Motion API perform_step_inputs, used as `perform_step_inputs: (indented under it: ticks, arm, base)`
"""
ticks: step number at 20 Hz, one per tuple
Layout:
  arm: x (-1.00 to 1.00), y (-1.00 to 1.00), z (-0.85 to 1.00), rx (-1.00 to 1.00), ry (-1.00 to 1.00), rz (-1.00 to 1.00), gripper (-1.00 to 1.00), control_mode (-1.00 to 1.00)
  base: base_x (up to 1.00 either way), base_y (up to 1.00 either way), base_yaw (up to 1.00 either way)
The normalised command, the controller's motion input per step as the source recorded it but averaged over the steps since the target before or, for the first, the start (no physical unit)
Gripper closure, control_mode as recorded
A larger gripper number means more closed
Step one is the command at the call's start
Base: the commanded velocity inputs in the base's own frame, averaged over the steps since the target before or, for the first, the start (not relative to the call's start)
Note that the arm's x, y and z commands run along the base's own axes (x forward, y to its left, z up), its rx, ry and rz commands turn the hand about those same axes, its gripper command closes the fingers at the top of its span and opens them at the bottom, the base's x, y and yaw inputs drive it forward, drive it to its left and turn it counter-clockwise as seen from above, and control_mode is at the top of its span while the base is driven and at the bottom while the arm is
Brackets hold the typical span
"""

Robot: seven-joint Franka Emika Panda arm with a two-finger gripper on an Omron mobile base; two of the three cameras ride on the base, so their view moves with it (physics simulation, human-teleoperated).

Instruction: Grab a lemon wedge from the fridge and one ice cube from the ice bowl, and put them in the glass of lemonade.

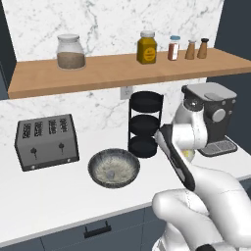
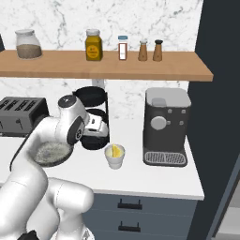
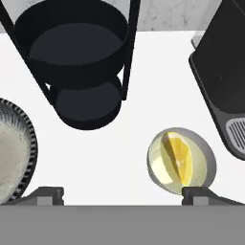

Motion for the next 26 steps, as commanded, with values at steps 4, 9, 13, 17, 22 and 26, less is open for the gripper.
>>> perform_step_inputs:
  ticks: [4,9,13,17,22,26]
  arm:
    - [-0.38,1.0,0.03,-0.05,-0.01,0.13,-1.0,-1.0]
    - [-0.1,1.0,0.0,-0.03,0.0,0.09,-1.0,-1.0]
    - [0.0,1.0,-0.01,0.01,0.11,0.04,-1.0,-1.0]
    - [0.0,1.0,-0.04,0.04,0.33,0.02,-1.0,-1.0]
    - [0.4,1.0,-0.17,-0.01,0.48,0.03,-1.0,-1.0]
    - [0.02,0.42,-0.04,-0.04,0.07,0.05,-1.0,-1.0]
  base:
    - [0.0,0.0,0.0]
    - [0.0,0.0,0.0]
    - [0.0,0.0,0.0]
    - [0.0,0.0,0.0]
    - [0.0,0.0,0.0]
    - [0.0,0.0,0.0]
